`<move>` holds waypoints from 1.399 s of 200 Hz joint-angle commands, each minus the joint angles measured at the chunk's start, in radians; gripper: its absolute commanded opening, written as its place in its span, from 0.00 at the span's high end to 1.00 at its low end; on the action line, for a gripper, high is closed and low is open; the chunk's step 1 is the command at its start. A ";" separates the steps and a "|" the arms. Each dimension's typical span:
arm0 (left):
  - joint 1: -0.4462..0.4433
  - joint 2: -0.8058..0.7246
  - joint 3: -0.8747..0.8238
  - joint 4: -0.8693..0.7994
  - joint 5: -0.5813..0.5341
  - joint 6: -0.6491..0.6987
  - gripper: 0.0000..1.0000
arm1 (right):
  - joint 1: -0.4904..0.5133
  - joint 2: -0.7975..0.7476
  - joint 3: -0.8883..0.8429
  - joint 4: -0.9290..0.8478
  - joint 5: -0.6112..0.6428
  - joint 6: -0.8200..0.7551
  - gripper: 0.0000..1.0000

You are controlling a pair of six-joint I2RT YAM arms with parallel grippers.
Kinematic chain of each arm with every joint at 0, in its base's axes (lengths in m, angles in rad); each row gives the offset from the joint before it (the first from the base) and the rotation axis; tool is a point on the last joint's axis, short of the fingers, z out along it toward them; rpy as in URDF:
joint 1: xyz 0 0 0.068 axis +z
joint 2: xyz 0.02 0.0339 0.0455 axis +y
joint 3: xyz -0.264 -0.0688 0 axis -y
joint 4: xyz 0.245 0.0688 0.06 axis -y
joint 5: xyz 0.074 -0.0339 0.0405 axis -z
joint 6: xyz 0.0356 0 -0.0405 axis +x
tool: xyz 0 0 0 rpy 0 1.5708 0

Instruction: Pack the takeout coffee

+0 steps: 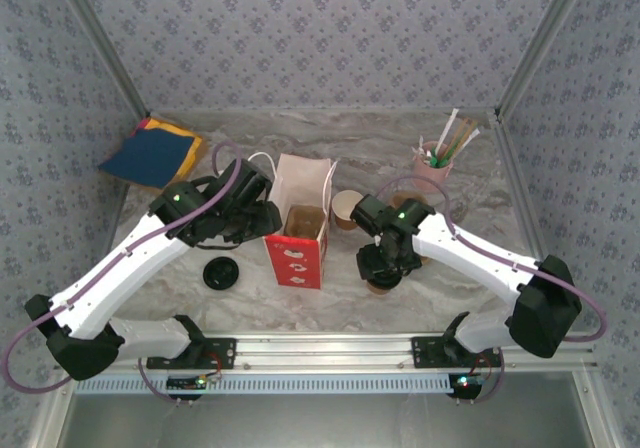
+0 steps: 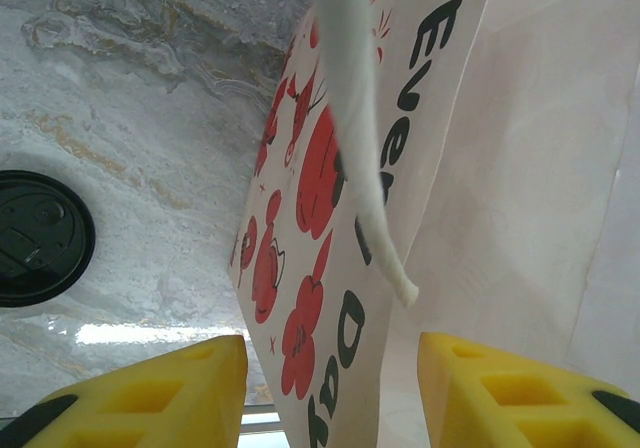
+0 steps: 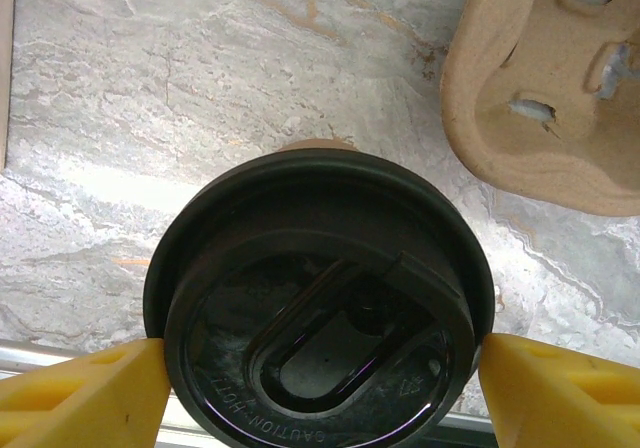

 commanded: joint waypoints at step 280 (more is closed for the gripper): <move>0.002 -0.023 -0.009 0.009 -0.006 0.006 0.51 | -0.012 0.033 0.061 -0.032 -0.007 -0.024 0.32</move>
